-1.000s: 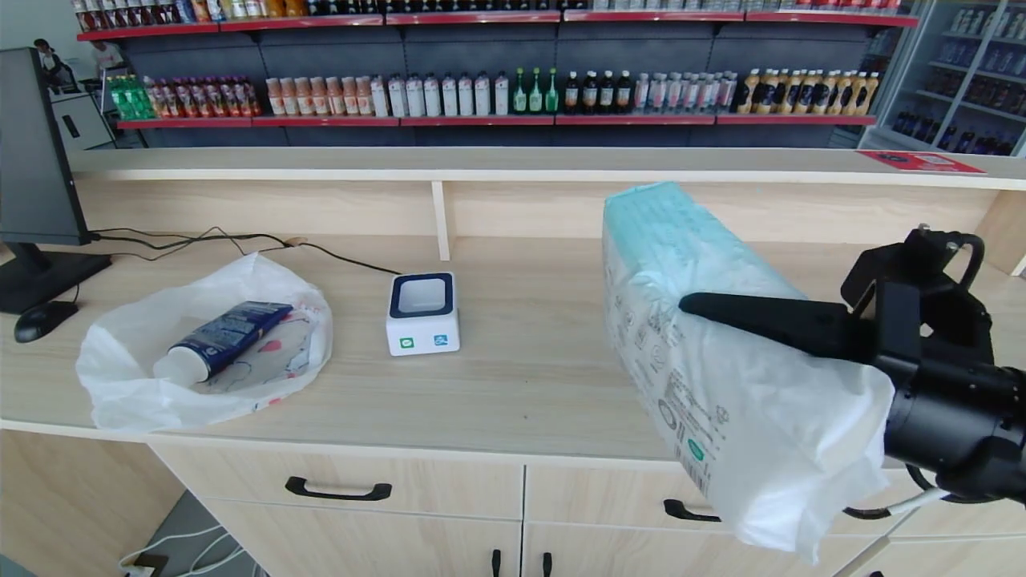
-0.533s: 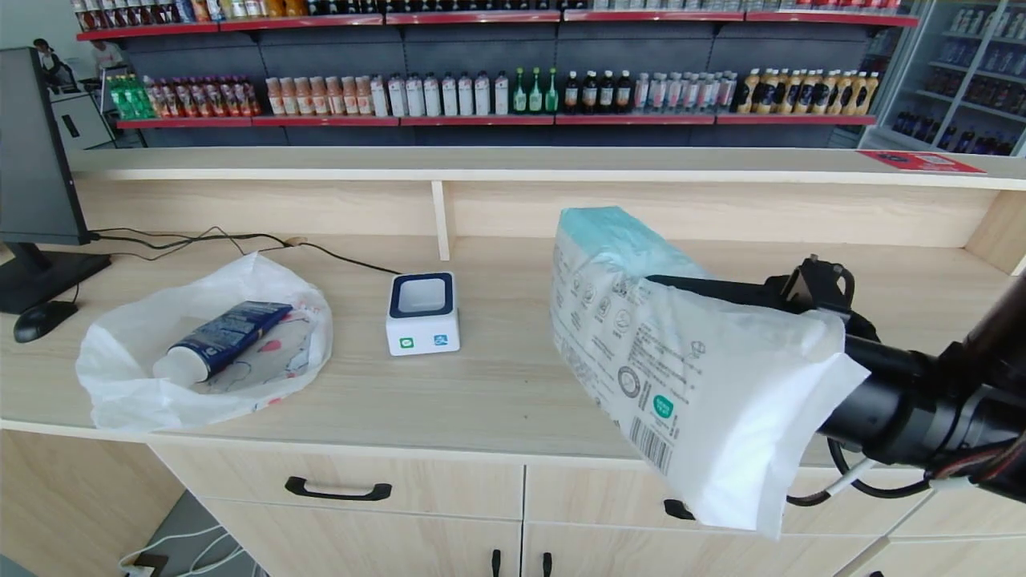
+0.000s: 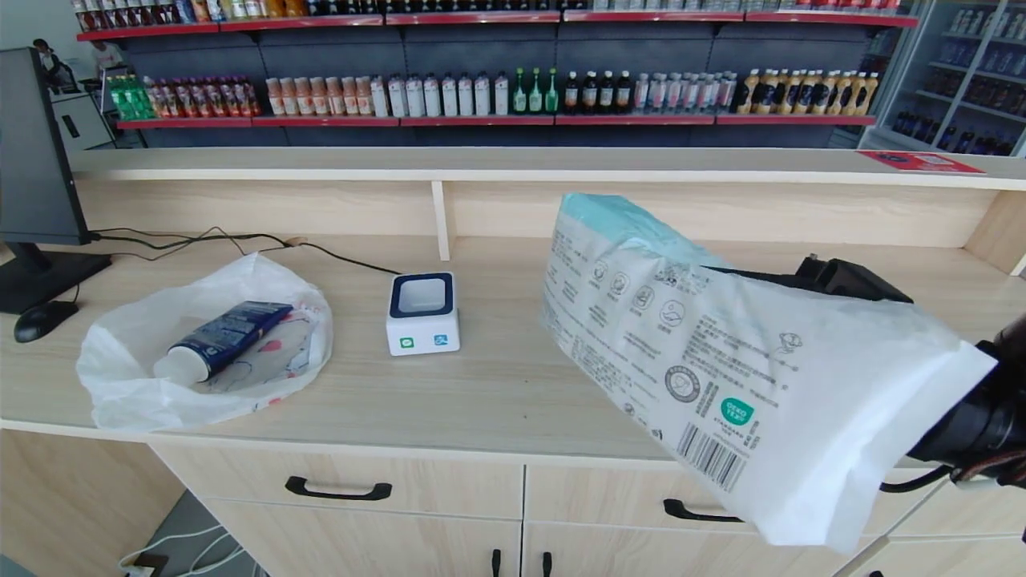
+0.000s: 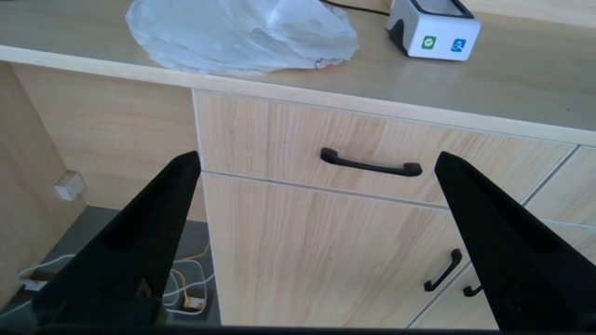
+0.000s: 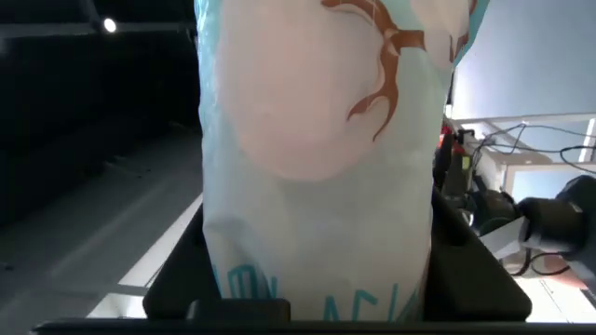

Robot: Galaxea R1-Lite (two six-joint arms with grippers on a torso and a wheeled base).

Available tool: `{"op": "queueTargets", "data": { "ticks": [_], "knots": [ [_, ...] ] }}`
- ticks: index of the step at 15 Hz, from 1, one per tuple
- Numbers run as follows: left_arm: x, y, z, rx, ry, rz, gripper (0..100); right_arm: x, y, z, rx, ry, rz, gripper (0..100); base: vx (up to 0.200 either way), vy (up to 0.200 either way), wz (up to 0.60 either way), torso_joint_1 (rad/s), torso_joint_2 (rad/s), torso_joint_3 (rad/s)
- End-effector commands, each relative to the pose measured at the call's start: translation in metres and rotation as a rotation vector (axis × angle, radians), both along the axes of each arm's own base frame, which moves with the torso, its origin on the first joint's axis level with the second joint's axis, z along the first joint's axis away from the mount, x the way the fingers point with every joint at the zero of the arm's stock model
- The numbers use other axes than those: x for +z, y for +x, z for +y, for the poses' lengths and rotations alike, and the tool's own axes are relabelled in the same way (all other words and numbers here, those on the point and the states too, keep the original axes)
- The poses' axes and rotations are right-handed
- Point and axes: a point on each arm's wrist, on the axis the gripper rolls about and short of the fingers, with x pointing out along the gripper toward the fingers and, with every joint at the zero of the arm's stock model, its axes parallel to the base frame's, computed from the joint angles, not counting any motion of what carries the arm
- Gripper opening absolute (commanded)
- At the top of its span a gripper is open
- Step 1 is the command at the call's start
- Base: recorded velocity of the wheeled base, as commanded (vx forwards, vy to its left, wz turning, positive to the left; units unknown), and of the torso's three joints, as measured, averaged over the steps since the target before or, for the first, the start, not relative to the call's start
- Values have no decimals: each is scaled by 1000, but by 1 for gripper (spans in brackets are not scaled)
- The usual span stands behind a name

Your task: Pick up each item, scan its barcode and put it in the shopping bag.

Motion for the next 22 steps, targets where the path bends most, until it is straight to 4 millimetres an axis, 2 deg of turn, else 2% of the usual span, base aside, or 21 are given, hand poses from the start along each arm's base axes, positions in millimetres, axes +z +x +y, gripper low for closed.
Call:
{"op": "queueTargets", "data": {
  "ticks": [1,5,8,10,15,22],
  "knots": [
    [0,0,0,-2,0,0,100,-4,8,-6,-3,33,37,0,0,0,0,0,0,0],
    [0,0,0,0,0,0,100,-5,18,-17,-14,86,34,0,0,0,0,0,0,0],
    [0,0,0,0,0,0,100,-5,16,-18,-5,99,47,0,0,0,0,0,0,0],
    [0,0,0,-2,0,0,100,-12,12,-20,25,84,74,0,0,0,0,0,0,0],
    [0,0,0,0,0,0,100,-10,15,-31,30,66,60,0,0,0,0,0,0,0],
    [0,0,0,0,0,0,100,-4,13,-32,34,82,57,0,0,0,0,0,0,0]
  ]
}}
